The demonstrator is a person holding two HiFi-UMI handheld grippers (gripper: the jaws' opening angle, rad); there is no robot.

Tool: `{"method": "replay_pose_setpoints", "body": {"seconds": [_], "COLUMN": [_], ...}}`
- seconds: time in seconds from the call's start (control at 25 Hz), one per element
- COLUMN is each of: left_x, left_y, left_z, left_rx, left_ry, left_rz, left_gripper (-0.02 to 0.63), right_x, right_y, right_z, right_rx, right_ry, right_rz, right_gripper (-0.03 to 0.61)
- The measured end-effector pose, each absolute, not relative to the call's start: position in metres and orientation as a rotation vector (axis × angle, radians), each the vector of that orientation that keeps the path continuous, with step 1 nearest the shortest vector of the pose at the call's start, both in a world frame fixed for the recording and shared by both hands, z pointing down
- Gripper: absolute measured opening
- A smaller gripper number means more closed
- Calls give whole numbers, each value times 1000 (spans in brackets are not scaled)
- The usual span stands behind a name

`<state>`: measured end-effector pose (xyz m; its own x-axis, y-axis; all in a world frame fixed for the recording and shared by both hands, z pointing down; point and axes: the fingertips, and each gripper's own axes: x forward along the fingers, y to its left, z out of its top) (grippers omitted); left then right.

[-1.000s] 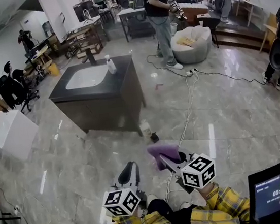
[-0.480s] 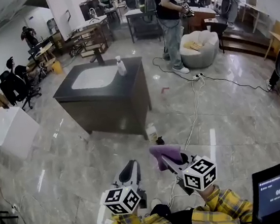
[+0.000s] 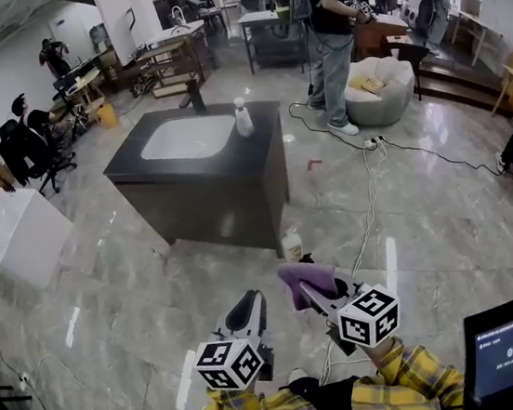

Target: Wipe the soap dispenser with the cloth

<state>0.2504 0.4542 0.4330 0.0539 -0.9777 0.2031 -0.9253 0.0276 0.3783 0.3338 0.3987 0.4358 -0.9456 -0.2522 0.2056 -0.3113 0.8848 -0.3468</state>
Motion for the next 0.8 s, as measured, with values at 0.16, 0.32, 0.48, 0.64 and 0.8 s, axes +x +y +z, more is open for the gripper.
{"method": "replay_pose_setpoints", "body": {"seconds": [0.16,0.32,0.48,0.64,0.8], "left_x": [222,199,180,162,145], "left_y": [452,451,444,429,416], "left_z": [439,443,442,438,438], "left_rx": [1953,1974,1983,1984,1976], "left_ry": [-1877,-1847,-1858,-1866,-1878], "left_rz": [-154,-128,-125,-139,-157], "left_gripper": [49,49,49,49,49], "right_x": [301,276,261,246,223], "right_y": [393,393,386,368,352], "right_z": [438,438,442,437,438], "right_rx": [453,472,488,506,515], "right_ry": [-2903,-2909,-2895,-2893,-2897], "right_rz": [573,570,580,570,575], "right_gripper": [48,48,48,48,48]}}
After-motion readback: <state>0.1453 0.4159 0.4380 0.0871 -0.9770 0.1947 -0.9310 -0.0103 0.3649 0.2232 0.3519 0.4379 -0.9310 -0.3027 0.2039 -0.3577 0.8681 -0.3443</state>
